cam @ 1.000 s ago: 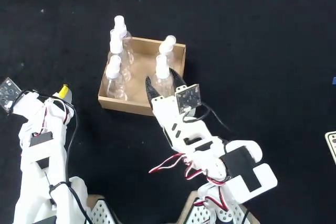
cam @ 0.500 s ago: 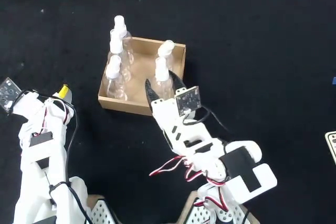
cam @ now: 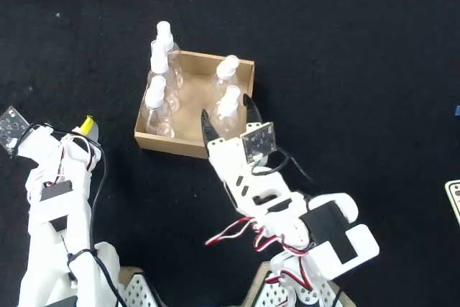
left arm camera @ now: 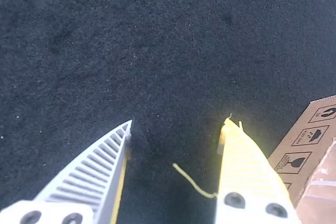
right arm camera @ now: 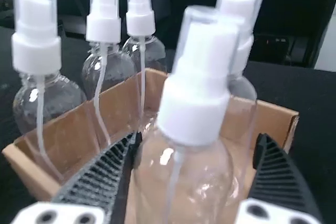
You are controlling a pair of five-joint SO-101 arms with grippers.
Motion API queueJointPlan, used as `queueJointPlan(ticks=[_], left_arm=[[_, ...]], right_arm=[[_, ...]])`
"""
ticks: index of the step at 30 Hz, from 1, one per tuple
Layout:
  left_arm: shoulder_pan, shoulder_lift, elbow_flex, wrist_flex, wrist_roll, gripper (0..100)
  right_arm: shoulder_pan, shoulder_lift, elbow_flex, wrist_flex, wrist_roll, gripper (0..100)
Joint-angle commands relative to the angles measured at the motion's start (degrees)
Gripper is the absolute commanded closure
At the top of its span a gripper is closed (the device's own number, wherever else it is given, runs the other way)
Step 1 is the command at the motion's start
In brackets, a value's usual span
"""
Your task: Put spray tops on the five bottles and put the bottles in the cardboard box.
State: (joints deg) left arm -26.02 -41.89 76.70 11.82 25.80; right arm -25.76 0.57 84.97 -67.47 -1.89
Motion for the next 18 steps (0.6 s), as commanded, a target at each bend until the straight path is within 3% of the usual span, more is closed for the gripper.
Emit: queueJointPlan(ticks=[1, 18], left_arm=[[0.04, 0.09, -0.48, -1.58, 0.18, 75], [0.04, 0.09, -0.57, -1.58, 0.18, 75]], right_arm=[[-1.05, -4.09, 1.19, -1.58, 0.09, 70.2], [-0.7, -17.8, 3.21, 2.37, -0.09, 70.2]])
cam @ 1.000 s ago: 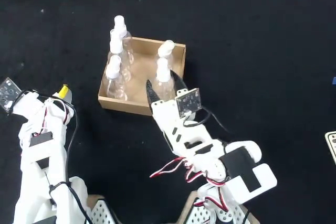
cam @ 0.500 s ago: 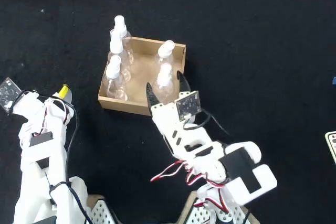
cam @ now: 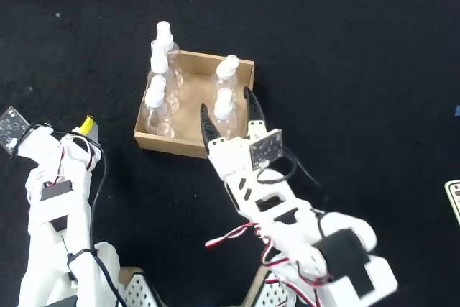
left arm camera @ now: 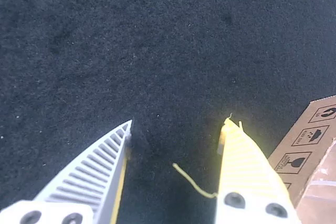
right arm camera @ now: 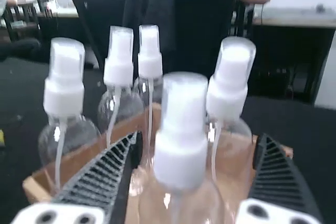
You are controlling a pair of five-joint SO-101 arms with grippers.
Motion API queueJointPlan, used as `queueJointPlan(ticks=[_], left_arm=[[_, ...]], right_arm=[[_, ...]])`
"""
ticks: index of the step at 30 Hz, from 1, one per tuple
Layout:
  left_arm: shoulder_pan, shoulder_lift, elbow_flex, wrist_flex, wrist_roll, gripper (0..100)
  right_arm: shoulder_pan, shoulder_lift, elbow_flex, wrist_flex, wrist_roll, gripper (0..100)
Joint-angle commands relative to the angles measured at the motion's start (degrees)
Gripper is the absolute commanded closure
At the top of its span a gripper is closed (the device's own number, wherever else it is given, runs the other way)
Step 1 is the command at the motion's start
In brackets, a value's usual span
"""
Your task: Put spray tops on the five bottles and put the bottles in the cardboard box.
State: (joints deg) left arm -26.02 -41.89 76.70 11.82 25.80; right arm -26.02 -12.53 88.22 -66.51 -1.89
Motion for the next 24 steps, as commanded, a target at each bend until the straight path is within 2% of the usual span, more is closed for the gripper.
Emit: queueJointPlan(ticks=[1, 7, 13, 15, 18, 20, 23, 24], left_arm=[[0.04, 0.09, -0.57, -1.58, 0.18, 75], [0.04, 0.09, -0.57, -1.58, 0.18, 75], [0.04, 0.09, -0.48, -1.58, 0.18, 76], [-0.04, -0.53, -0.4, -1.41, 0.18, 79], [-0.4, -0.7, -0.57, -1.23, -0.7, 91], [-0.04, -0.7, -0.75, -1.14, -5.54, 97], [0.04, -0.7, -0.4, -0.7, -11.08, 97], [-0.04, -0.79, -0.57, 0.7, -11.69, 97]], right_arm=[[-0.44, -6.02, -0.13, 2.73, -0.09, 70.2], [-0.44, -17.54, -0.13, 11.69, -0.09, 70.4], [-0.35, -35.82, -0.4, 28.66, -0.18, 70.4], [-0.35, -43.3, -0.48, 35.52, -0.18, 70.5], [-0.26, -54.11, -1.98, 46.95, -0.26, 71.4], [1.41, -60.79, -4.18, 57.14, -0.26, 77.6], [7.12, -68.7, -7.69, 71.21, -0.26, 96.3], [9.41, -70.9, -8.48, 75.08, -0.26, 99.5]])
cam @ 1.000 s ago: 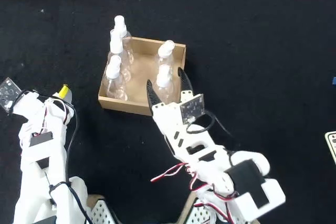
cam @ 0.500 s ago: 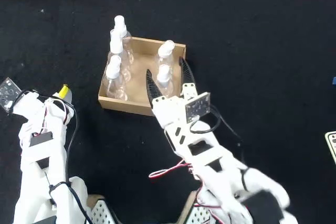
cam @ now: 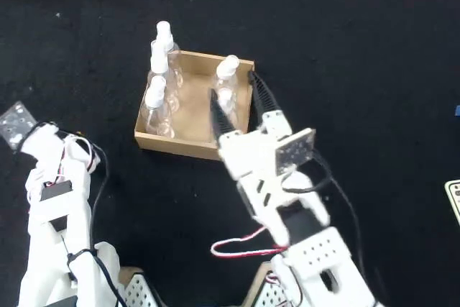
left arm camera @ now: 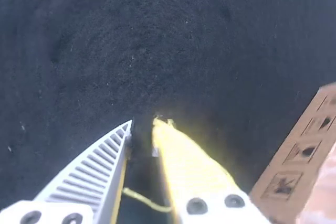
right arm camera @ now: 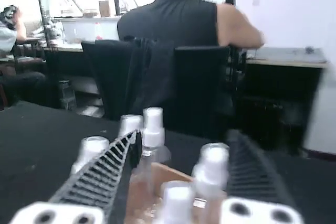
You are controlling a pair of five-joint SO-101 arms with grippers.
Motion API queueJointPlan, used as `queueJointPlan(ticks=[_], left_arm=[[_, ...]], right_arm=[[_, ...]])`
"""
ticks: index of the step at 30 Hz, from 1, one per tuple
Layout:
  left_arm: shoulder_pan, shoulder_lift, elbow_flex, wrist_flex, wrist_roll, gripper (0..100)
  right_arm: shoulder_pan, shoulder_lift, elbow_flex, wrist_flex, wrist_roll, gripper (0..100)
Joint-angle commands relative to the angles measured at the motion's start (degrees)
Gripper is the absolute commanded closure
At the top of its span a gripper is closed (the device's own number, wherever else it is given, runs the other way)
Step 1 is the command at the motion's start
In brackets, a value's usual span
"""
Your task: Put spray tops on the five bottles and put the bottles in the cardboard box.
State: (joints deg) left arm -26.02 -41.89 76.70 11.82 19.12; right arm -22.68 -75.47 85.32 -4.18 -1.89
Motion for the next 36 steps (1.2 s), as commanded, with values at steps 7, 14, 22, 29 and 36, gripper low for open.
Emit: queueJointPlan(ticks=[7, 14, 22, 29, 36], left_arm=[[1.36, -15.56, -3.47, 20.92, -8.0, 97], [8.31, -41.76, 7.96, 24.44, -13.89, 97], [10.86, -55.56, 11.12, 31.21, -14.42, 97], [9.71, -62.77, 9.36, 49.14, -23.56, 97], [1.98, -62.59, 17.54, 56.97, -30.95, 97]], right_arm=[[18.37, -15.52, -5.76, 30.24, 0.09, 98.3], [28.22, -19.12, -4.0, 49.49, 0.18, 98.8], [30.59, -31.78, 7.34, 62.51, 0.18, 98.8], [32.18, -31.87, 11.38, 71.82, 0.18, 98.5], [32.0, -32.31, 11.21, 78.59, 0.18, 98.5]])
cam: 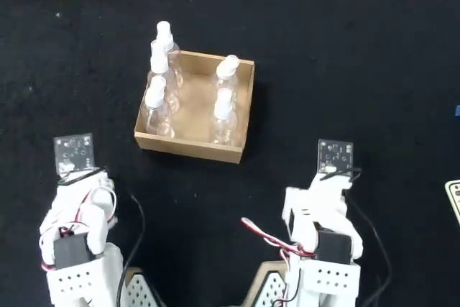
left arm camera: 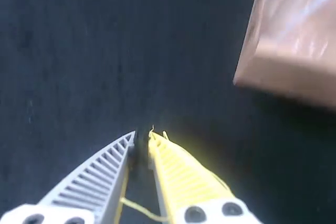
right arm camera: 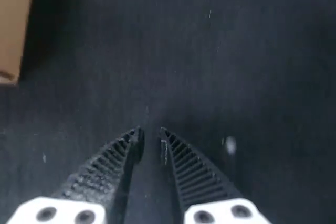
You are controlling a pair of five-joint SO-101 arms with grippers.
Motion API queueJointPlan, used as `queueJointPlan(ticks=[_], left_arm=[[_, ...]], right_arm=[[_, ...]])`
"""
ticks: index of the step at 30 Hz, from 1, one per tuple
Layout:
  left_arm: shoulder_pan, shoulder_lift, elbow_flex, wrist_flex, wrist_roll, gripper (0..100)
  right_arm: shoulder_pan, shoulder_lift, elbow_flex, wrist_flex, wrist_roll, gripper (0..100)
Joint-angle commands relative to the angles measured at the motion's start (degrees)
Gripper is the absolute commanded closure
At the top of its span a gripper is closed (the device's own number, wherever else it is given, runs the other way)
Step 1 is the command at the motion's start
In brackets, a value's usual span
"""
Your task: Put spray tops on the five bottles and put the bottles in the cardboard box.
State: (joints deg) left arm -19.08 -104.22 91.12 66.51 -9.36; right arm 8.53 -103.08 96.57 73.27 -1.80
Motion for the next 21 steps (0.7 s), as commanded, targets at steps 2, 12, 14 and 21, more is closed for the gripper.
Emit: queueJointPlan(ticks=[2, 12, 14, 21], left_arm=[[-8.4, 0.09, 6.46, 1.23, -2.73, 97], [-14.55, -0.09, 6.29, 6.42, -2.64, 97], [-14.55, -0.09, 6.29, 6.42, -2.64, 97], [-14.55, -0.09, 6.29, 6.42, -2.64, 97]], right_arm=[[0.79, -4.7, -0.04, 1.14, 0.09, 98.5], [0.79, -4.7, -0.04, 1.14, 0.09, 98.6], [0.79, -4.7, -0.04, 1.14, 0.09, 98.6], [0.79, -4.7, -0.04, 1.14, 0.09, 98.6]])
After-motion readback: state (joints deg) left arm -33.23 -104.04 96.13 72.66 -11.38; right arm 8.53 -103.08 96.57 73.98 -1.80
